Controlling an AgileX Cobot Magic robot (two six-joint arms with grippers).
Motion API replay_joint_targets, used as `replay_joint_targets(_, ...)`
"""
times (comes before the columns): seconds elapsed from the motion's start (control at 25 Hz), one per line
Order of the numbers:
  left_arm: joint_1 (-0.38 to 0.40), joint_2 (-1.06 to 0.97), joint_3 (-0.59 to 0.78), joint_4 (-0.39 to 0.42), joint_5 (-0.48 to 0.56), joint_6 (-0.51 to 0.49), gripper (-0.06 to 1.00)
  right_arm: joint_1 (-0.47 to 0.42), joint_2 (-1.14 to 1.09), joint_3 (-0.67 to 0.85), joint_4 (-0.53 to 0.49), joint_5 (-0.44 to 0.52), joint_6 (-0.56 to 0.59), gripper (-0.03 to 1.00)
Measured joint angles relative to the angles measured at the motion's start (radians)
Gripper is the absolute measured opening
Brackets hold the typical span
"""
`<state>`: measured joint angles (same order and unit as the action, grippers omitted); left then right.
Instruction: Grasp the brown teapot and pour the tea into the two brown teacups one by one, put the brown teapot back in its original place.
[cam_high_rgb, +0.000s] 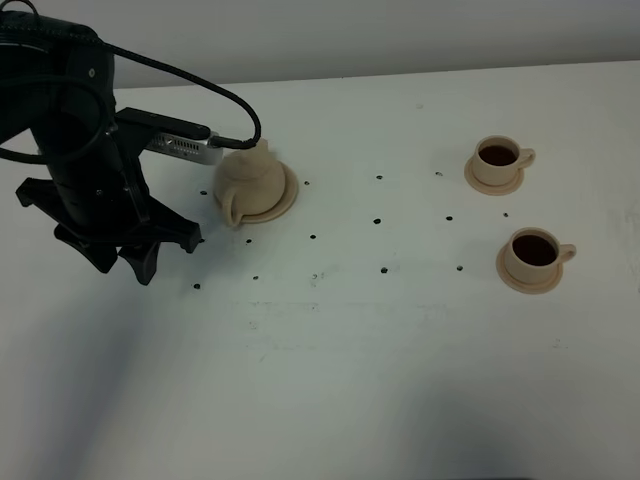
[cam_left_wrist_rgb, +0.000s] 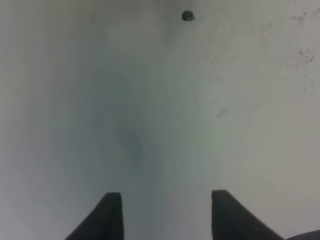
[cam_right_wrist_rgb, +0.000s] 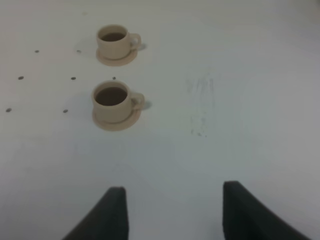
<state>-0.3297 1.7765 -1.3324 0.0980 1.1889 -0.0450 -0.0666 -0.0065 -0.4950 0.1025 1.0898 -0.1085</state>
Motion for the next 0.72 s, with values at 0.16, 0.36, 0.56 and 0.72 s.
replay_joint_targets(0.16,0.000,-0.088,0.085,0.007,0.000,-0.001,0.43,0.000,0.000,0.000,0.000,0.000,0.000,0.42)
replay_joint_targets(0.36,0.000,-0.252,0.251,0.036,0.000,-0.001,0.43,0.000,0.000,0.000,0.000,0.000,0.000,0.42)
replay_joint_targets(0.56,0.000,-0.449,0.399,0.038,0.000,-0.001,0.43,0.000,0.000,0.000,0.000,0.000,0.000,0.42)
replay_joint_targets(0.72,0.000,-0.592,0.494,0.038,0.000,-0.001,0.43,0.000,0.000,0.000,0.000,0.000,0.000,0.42)
